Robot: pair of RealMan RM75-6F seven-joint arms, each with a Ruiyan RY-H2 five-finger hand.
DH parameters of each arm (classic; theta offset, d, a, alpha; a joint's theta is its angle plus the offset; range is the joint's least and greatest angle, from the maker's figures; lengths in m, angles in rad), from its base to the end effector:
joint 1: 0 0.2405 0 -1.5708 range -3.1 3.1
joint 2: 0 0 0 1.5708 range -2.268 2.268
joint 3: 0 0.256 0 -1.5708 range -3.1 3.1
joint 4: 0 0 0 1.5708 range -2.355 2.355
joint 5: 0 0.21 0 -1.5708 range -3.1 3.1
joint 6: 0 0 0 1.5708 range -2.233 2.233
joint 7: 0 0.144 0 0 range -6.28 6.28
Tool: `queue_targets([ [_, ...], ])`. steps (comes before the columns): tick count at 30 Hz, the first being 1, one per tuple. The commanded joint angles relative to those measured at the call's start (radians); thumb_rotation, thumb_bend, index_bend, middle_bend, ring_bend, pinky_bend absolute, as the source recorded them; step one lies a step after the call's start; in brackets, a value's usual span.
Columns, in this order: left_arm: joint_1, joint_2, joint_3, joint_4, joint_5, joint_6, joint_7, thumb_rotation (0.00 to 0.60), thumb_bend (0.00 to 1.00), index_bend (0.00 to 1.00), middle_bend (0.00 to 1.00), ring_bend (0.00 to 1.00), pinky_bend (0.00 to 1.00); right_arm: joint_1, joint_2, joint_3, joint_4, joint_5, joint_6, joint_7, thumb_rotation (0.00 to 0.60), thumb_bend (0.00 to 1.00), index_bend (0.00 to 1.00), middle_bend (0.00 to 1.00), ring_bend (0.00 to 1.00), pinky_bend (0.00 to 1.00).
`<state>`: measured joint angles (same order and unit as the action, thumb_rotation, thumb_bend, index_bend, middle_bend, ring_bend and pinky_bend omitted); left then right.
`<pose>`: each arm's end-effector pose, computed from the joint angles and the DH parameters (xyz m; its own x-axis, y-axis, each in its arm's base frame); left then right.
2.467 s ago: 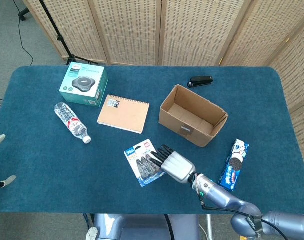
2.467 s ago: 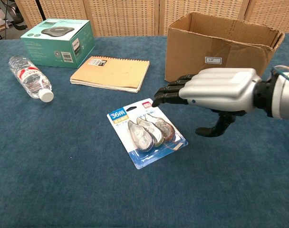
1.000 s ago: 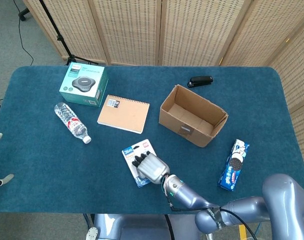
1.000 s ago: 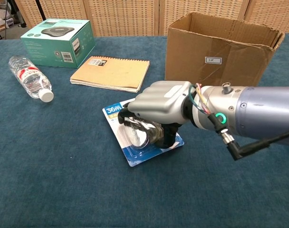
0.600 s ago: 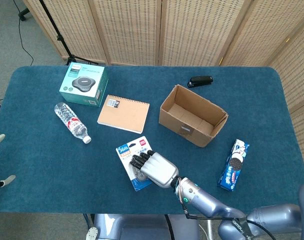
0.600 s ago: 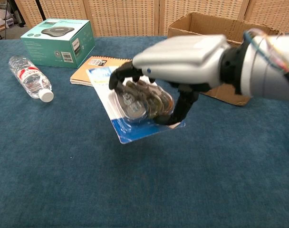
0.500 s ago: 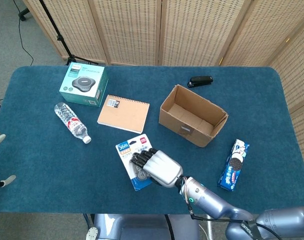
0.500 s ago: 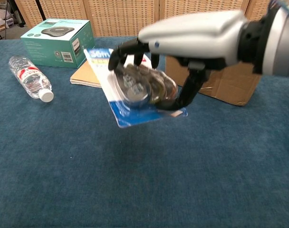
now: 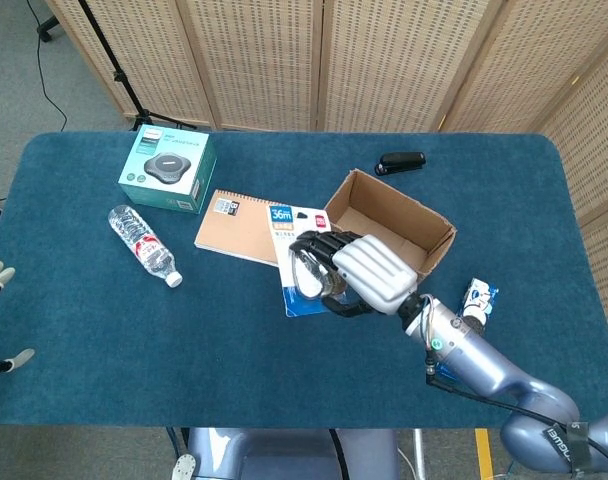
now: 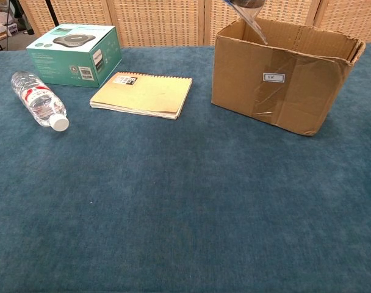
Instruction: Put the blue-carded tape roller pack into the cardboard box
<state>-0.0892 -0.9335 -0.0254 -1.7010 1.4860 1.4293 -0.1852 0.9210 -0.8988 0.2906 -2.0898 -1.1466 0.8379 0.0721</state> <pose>-0.3115 0.1763 0.2003 0.3112 0.0712 0.9477 0.9496 0.0168 -0.3130 -0.0206 -0.3180 0.1351 0.2527 -0.3585 0.8986 -0.8134 -0.5817 -0.0033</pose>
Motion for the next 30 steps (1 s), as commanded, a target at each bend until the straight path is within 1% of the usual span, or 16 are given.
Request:
queue_targets([
  [1,-0.002,-0.003,0.0,-0.003,-0.003,-0.004,0.009,0.6,0.0,0.0,0.0,0.0,0.0,0.012,0.064,0.046,0.062,0.053,-0.163,0.186,0.6,1.0,0.49,0.48,0.31,0.28],
  [2,-0.003,-0.004,0.0,-0.003,-0.006,-0.007,0.013,0.6,0.0,0.0,0.0,0.0,0.0,0.018,0.071,0.054,0.086,0.063,-0.211,0.234,0.6,1.0,0.49,0.48,0.31,0.28],
  [4,-0.005,-0.006,-0.001,-0.005,-0.01,-0.012,0.018,0.6,0.0,0.0,0.0,0.0,0.0,0.027,0.074,0.064,0.126,0.068,-0.269,0.289,0.6,1.0,0.49,0.48,0.31,0.28],
  [8,-0.011,-0.011,-0.004,-0.005,-0.02,-0.023,0.03,0.6,0.0,0.0,0.0,0.0,0.0,0.045,0.052,0.086,0.24,0.086,-0.349,0.376,0.6,1.0,0.49,0.48,0.31,0.28],
  [10,-0.013,-0.013,-0.006,-0.003,-0.029,-0.029,0.032,0.6,0.0,0.0,0.0,0.0,0.0,0.051,0.051,0.096,0.278,0.088,-0.38,0.401,0.6,1.0,0.49,0.48,0.31,0.28],
  [15,-0.025,-0.019,-0.013,-0.001,-0.052,-0.054,0.044,0.6,0.0,0.0,0.0,0.0,0.0,0.046,0.069,0.124,0.328,0.061,-0.44,0.459,0.6,1.0,0.5,0.48,0.31,0.28],
  [21,-0.036,-0.029,-0.014,-0.005,-0.067,-0.077,0.074,0.6,0.0,0.0,0.0,0.0,0.0,0.048,0.08,0.152,0.39,0.043,-0.611,0.558,0.6,1.0,0.51,0.49,0.31,0.28],
  [25,-0.038,-0.035,-0.014,-0.009,-0.074,-0.08,0.09,0.6,0.0,0.0,0.0,0.0,0.0,0.039,0.06,0.176,0.449,0.022,-0.683,0.581,0.6,1.0,0.51,0.49,0.3,0.28],
  [27,-0.039,-0.037,-0.014,-0.009,-0.076,-0.081,0.097,0.6,0.0,0.0,0.0,0.0,0.0,0.036,0.051,0.181,0.475,0.014,-0.709,0.577,0.6,1.0,0.51,0.48,0.27,0.28],
  [28,-0.039,-0.039,-0.015,-0.01,-0.077,-0.081,0.1,0.6,0.0,0.0,0.0,0.0,0.0,0.035,0.049,0.182,0.487,0.013,-0.727,0.577,0.6,1.0,0.5,0.44,0.24,0.28],
  [30,-0.041,-0.042,-0.015,-0.01,-0.08,-0.083,0.106,0.6,0.0,0.0,0.0,0.0,0.0,0.03,0.045,0.194,0.503,0.014,-0.763,0.577,0.6,1.0,0.45,0.32,0.14,0.27],
])
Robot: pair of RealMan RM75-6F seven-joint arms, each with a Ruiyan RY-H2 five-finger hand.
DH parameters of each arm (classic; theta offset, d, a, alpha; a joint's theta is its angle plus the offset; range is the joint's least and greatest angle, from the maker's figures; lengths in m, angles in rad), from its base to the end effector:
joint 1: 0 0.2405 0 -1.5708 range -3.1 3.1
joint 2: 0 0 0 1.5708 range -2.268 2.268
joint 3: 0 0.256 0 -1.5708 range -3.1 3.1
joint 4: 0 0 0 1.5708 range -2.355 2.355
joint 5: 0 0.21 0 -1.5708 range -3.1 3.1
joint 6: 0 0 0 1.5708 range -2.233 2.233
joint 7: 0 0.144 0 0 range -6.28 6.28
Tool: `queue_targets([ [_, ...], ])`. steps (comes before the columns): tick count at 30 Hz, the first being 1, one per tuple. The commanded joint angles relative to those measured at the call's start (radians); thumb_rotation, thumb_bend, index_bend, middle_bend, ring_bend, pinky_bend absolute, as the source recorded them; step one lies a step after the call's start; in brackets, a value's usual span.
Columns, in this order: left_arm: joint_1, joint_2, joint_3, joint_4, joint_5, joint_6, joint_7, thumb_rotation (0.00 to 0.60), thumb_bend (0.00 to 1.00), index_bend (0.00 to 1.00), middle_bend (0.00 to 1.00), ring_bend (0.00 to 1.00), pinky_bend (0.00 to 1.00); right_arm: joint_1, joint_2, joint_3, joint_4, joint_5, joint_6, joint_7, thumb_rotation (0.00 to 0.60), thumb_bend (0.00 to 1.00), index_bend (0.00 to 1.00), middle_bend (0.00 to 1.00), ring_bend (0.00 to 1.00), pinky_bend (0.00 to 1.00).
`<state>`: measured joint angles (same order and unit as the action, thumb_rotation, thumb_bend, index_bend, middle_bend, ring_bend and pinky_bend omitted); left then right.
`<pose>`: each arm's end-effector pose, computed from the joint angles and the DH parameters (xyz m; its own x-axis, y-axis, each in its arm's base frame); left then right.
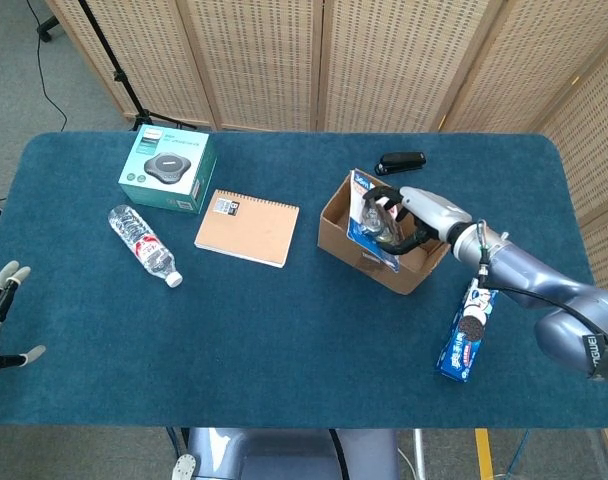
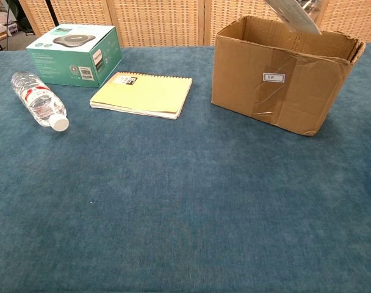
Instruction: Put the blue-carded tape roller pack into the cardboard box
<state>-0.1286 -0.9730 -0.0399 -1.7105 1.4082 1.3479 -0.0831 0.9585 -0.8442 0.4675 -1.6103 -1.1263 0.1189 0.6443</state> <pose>-0.3140 0.1900 0.1825 0.3471 0.1226 0.9298 0.9334 0.0514 -0.3552 -0.0834 -0.4194 0.1758 0.0312 -0.6207 0.7834 -0.9924 -0.1129 -0.0499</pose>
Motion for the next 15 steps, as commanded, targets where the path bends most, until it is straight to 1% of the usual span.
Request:
queue_targets([
  [1,-0.002,-0.004,-0.001,-0.001,-0.004,-0.003,0.007,0.6,0.0,0.0,0.0,0.0,0.0,-0.01,-0.01,0.025,0.027,-0.003,-0.064,0.005,0.6,1.0,0.4,0.24,0.07,0.25],
  [2,-0.003,-0.005,-0.001,-0.002,-0.005,-0.004,0.01,0.6,0.0,0.0,0.0,0.0,0.0,-0.013,-0.01,0.034,0.031,0.002,-0.083,0.005,0.6,1.0,0.35,0.18,0.03,0.23],
  [3,-0.004,-0.005,-0.001,-0.002,-0.005,-0.006,0.012,0.6,0.0,0.0,0.0,0.0,0.0,-0.018,-0.013,0.045,0.036,0.005,-0.096,0.002,0.6,1.0,0.32,0.16,0.01,0.21],
  [4,-0.004,-0.006,0.0,-0.003,-0.006,-0.008,0.015,0.6,0.0,0.0,0.0,0.0,0.0,-0.025,-0.017,0.058,0.042,0.01,-0.109,-0.005,0.6,0.96,0.28,0.13,0.0,0.2],
  [6,-0.005,-0.007,0.0,-0.004,-0.008,-0.01,0.019,0.6,0.0,0.0,0.0,0.0,0.0,-0.041,-0.027,0.084,0.047,0.02,-0.125,-0.017,0.6,0.81,0.23,0.08,0.0,0.18],
  [8,-0.005,-0.008,0.0,-0.004,-0.01,-0.009,0.021,0.6,0.0,0.0,0.0,0.0,0.0,-0.06,-0.035,0.115,0.043,0.035,-0.142,-0.028,0.6,0.52,0.15,0.02,0.0,0.15],
  [9,-0.005,-0.008,-0.001,-0.004,-0.011,-0.009,0.021,0.6,0.0,0.0,0.0,0.0,0.0,-0.068,-0.037,0.129,0.04,0.042,-0.152,-0.034,0.6,0.41,0.11,0.01,0.0,0.14],
  [10,-0.005,-0.008,-0.001,-0.005,-0.012,-0.008,0.022,0.6,0.0,0.0,0.0,0.0,0.0,-0.076,-0.039,0.143,0.039,0.047,-0.16,-0.042,0.6,0.25,0.06,0.0,0.0,0.13],
  [11,-0.005,-0.008,-0.001,-0.004,-0.013,-0.008,0.022,0.6,0.0,0.0,0.0,0.0,0.0,-0.083,-0.042,0.155,0.039,0.051,-0.164,-0.052,0.6,0.12,0.02,0.0,0.0,0.11],
  [13,-0.005,-0.008,0.0,-0.005,-0.012,-0.009,0.022,0.6,0.0,0.0,0.0,0.0,0.0,-0.1,-0.052,0.18,0.038,0.061,-0.162,-0.069,0.6,0.02,0.0,0.0,0.0,0.08],
  [15,-0.004,-0.008,0.0,-0.004,-0.01,-0.007,0.021,0.6,0.0,0.0,0.0,0.0,0.0,-0.113,-0.058,0.199,0.04,0.068,-0.166,-0.089,0.6,0.0,0.0,0.0,0.0,0.05],
])
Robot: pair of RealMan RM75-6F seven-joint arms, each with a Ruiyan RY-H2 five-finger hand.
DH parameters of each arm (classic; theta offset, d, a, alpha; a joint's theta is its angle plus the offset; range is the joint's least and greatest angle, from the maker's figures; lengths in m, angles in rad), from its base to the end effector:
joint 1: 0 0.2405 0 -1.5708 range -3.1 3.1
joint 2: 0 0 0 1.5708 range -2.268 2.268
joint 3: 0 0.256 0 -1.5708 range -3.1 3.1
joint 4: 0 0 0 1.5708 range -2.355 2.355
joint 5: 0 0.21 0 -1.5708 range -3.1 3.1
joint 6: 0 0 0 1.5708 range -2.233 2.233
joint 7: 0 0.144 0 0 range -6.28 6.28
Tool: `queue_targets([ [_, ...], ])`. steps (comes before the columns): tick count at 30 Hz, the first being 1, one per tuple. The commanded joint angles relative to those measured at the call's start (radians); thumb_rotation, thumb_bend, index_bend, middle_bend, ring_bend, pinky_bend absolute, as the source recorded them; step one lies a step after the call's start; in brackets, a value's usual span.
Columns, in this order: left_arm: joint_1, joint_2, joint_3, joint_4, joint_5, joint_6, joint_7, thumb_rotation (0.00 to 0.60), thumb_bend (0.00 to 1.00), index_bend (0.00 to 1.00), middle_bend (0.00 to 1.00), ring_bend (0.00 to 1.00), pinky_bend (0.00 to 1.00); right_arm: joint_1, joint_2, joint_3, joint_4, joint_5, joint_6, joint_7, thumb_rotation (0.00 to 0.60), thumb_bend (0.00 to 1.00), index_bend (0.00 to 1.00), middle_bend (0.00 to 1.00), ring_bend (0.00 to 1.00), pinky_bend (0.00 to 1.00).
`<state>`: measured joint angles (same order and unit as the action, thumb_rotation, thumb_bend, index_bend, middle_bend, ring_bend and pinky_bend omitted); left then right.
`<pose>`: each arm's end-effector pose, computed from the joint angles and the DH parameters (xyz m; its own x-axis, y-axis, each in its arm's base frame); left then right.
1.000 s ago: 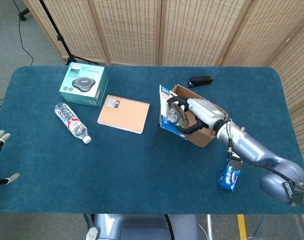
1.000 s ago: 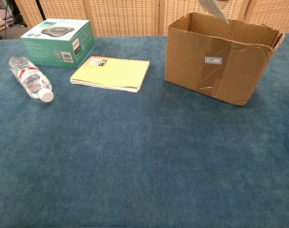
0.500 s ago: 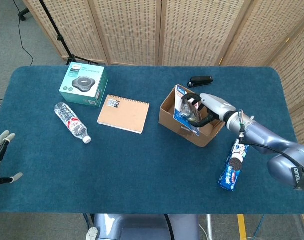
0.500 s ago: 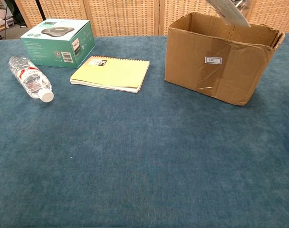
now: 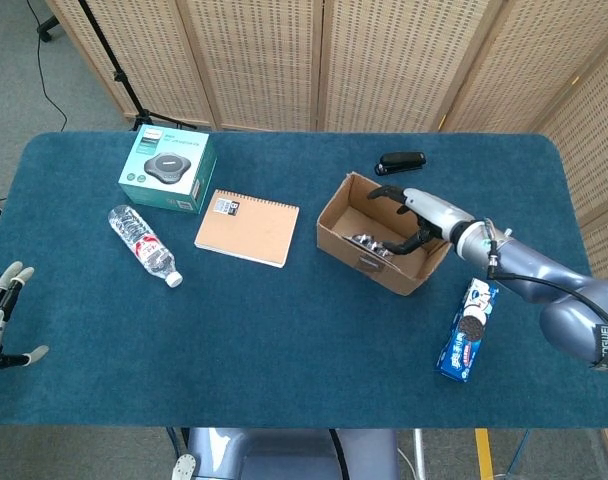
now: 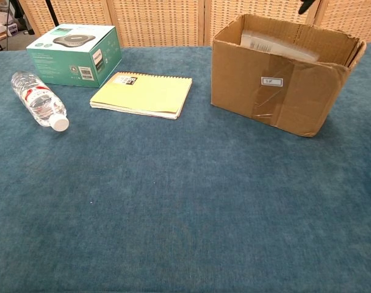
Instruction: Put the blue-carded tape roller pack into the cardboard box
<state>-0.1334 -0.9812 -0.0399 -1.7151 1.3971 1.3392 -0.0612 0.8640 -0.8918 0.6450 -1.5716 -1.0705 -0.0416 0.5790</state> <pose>-0.3135 0.1911 0.1787 0.3533 0.1313 0.9263 0.9303 0.0550 -0.3626 -0.0858 -0.4216 0.1768 -0.0387 -0.6582 0.7519 -0.9931 -0.0579 -0.1018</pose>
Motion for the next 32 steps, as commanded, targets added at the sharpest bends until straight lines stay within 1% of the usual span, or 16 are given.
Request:
queue_targets([
  [1,0.001,0.0,0.0,0.001,0.002,0.003,-0.002,0.6,0.0,0.0,0.0,0.0,0.0,-0.022,-0.012,0.028,0.002,0.015,-0.007,-0.032,0.6,0.0,0.0,0.0,0.0,0.05],
  [4,0.002,0.001,-0.001,0.002,0.002,0.006,-0.006,0.6,0.0,0.0,0.0,0.0,0.0,-0.041,-0.009,0.053,-0.009,0.028,-0.004,-0.051,0.6,0.0,0.0,0.0,0.0,0.04],
  [9,0.002,0.002,0.0,0.004,0.006,0.006,-0.013,0.6,0.0,0.0,0.0,0.0,0.0,-0.121,0.028,0.129,-0.088,0.028,0.05,-0.093,0.6,0.0,0.0,0.0,0.0,0.02],
  [11,0.004,0.004,0.0,0.006,0.008,0.012,-0.017,0.6,0.0,0.0,0.0,0.0,0.0,-0.189,0.048,0.161,-0.148,-0.012,0.124,-0.133,0.6,0.0,0.0,0.0,0.0,0.02],
  [13,0.007,0.004,-0.001,0.007,0.012,0.019,-0.021,0.6,0.0,0.0,0.0,0.0,0.0,-0.263,0.053,0.172,-0.201,-0.072,0.237,-0.169,0.6,0.0,0.0,0.0,0.0,0.02],
  [14,0.01,0.006,0.0,0.007,0.016,0.027,-0.026,0.6,0.0,0.0,0.0,0.0,0.0,-0.318,0.044,0.167,-0.23,-0.13,0.344,-0.197,0.6,0.0,0.0,0.0,0.0,0.02],
  [16,0.015,0.008,0.001,0.009,0.024,0.036,-0.034,0.6,0.0,0.0,0.0,0.0,0.0,-0.394,0.022,0.135,-0.249,-0.241,0.515,-0.248,0.6,0.0,0.0,0.0,0.0,0.02],
  [17,0.017,0.009,0.002,0.01,0.028,0.041,-0.039,0.6,0.0,0.0,0.0,0.0,0.0,-0.434,0.001,0.103,-0.246,-0.315,0.624,-0.276,0.6,0.0,0.0,0.0,0.0,0.02],
  [19,0.021,0.011,0.003,0.01,0.032,0.048,-0.045,0.6,0.0,0.0,0.0,0.0,0.0,-0.492,-0.032,0.046,-0.216,-0.428,0.789,-0.325,0.6,0.0,0.0,0.0,0.0,0.02],
  [20,0.023,0.012,0.003,0.01,0.036,0.052,-0.049,0.6,0.0,0.0,0.0,0.0,0.0,-0.524,-0.05,0.006,-0.194,-0.49,0.882,-0.345,0.6,0.0,0.0,0.0,0.0,0.02],
  [23,0.027,0.013,0.004,0.013,0.047,0.063,-0.059,0.6,0.0,0.0,0.0,0.0,0.0,-0.588,-0.086,-0.084,-0.136,-0.604,1.069,-0.363,0.6,0.0,0.0,0.0,0.0,0.02],
  [26,0.032,0.012,0.004,0.018,0.053,0.075,-0.068,0.6,0.0,0.0,0.0,0.0,0.0,-0.648,-0.115,-0.172,-0.069,-0.682,1.219,-0.374,0.6,0.0,0.0,0.0,0.0,0.02],
  [27,0.033,0.012,0.005,0.019,0.055,0.076,-0.069,0.6,0.0,0.0,0.0,0.0,0.0,-0.653,-0.121,-0.184,-0.057,-0.691,1.241,-0.374,0.6,0.0,0.0,0.0,0.0,0.02],
  [29,0.035,0.012,0.005,0.022,0.059,0.083,-0.075,0.6,0.0,0.0,0.0,0.0,0.0,-0.675,-0.142,-0.226,-0.013,-0.715,1.305,-0.378,0.6,0.0,0.0,0.0,0.0,0.02],
  [30,0.038,0.012,0.005,0.023,0.064,0.09,-0.077,0.6,0.0,0.0,0.0,0.0,0.0,-0.696,-0.158,-0.258,0.023,-0.729,1.347,-0.388,0.6,0.0,0.0,0.0,0.0,0.02],
  [32,0.042,0.012,0.007,0.024,0.071,0.099,-0.08,0.6,0.0,0.0,0.0,0.0,0.0,-0.715,-0.184,-0.293,0.066,-0.743,1.404,-0.395,0.6,0.0,0.0,0.0,0.0,0.02],
])
